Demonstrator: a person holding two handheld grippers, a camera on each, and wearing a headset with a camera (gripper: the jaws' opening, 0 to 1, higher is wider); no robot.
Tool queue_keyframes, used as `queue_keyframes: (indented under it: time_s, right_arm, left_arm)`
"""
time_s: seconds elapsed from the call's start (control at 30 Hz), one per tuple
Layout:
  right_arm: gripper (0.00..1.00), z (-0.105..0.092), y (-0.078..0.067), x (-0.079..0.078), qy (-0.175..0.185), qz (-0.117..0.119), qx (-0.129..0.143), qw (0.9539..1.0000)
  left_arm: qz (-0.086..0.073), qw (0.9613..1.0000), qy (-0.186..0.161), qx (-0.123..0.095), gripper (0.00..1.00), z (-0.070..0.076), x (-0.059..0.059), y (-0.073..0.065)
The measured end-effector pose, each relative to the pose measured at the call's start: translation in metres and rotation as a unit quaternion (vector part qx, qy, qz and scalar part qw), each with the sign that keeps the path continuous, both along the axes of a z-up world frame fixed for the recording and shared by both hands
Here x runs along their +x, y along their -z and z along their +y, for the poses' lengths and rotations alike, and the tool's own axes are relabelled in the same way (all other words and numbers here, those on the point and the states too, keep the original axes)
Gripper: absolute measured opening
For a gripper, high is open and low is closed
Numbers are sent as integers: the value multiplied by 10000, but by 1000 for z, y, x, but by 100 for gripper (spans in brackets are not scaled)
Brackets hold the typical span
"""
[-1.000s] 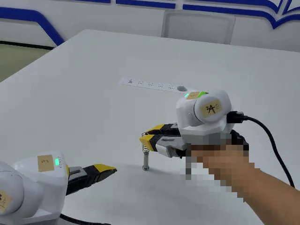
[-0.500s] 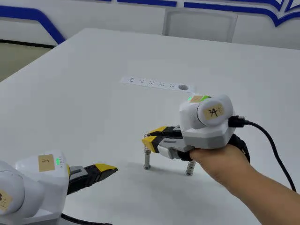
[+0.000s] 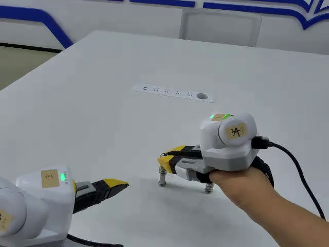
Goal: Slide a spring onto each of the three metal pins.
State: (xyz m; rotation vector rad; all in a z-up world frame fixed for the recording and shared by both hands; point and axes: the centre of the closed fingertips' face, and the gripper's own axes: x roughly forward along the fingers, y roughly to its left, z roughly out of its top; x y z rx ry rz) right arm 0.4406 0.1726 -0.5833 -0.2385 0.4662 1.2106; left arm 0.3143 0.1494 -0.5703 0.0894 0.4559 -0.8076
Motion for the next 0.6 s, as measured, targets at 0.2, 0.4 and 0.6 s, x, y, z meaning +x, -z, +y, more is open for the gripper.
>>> queue_keyframes:
  time_s: [0.2,0.4,0.6]
  right_arm:
    - [12,1,8,-3,-53,-21,-113,9999]
    - [12,2,16,-5,-114,-54,-260,9996]
    - [12,3,22,-6,-127,-60,-396,9991]
  left_arm:
    - [-17,10000,-21,-5,84,0,0,-1]
    - [-27,10000,-44,-10,84,1,1,-1]
    - [-46,10000,-71,-23,84,2,2,-2]
